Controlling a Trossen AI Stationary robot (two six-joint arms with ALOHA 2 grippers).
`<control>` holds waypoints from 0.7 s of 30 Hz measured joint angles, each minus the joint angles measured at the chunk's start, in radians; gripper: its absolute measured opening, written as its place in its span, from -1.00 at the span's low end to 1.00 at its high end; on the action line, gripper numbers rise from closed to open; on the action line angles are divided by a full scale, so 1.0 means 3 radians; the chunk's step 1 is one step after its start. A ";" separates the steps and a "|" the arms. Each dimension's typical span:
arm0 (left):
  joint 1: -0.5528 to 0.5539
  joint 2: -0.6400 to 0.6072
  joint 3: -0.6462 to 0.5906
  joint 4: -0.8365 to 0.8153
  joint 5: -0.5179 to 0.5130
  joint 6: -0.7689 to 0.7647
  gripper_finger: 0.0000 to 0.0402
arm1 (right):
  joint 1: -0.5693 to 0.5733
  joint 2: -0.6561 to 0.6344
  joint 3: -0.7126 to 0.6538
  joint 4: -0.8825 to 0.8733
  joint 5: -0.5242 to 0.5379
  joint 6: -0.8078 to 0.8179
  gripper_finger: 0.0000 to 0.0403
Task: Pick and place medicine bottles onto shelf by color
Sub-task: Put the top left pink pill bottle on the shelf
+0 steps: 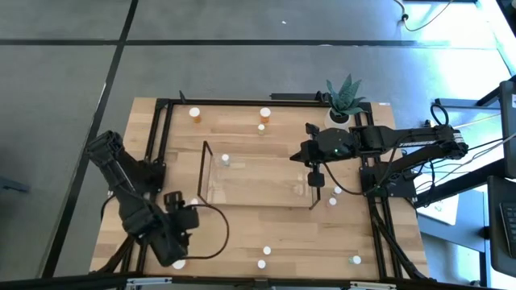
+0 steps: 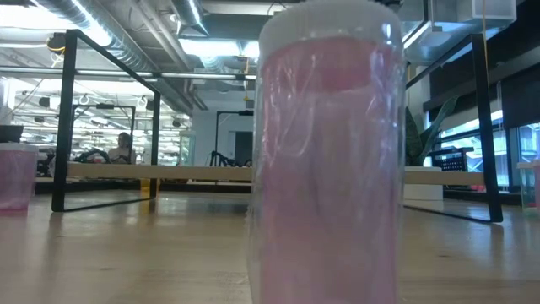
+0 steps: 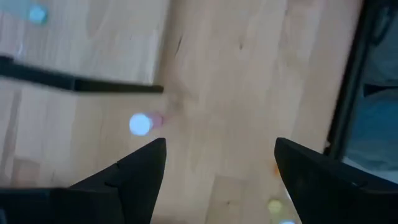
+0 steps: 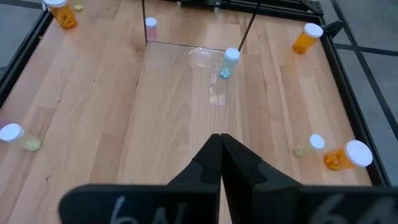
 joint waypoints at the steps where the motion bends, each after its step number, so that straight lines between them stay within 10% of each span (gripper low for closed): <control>1: -0.0027 0.0000 -0.0043 -0.0041 -0.0002 -0.0085 0.46 | 0.0001 0.0000 0.0000 -0.0001 0.0000 0.0000 -0.95; 21: 0.0126 -0.0627 -0.1213 0.0504 0.0093 -0.0144 0.46 | 0.0000 0.0000 0.0000 0.0000 0.0000 0.0000 -0.95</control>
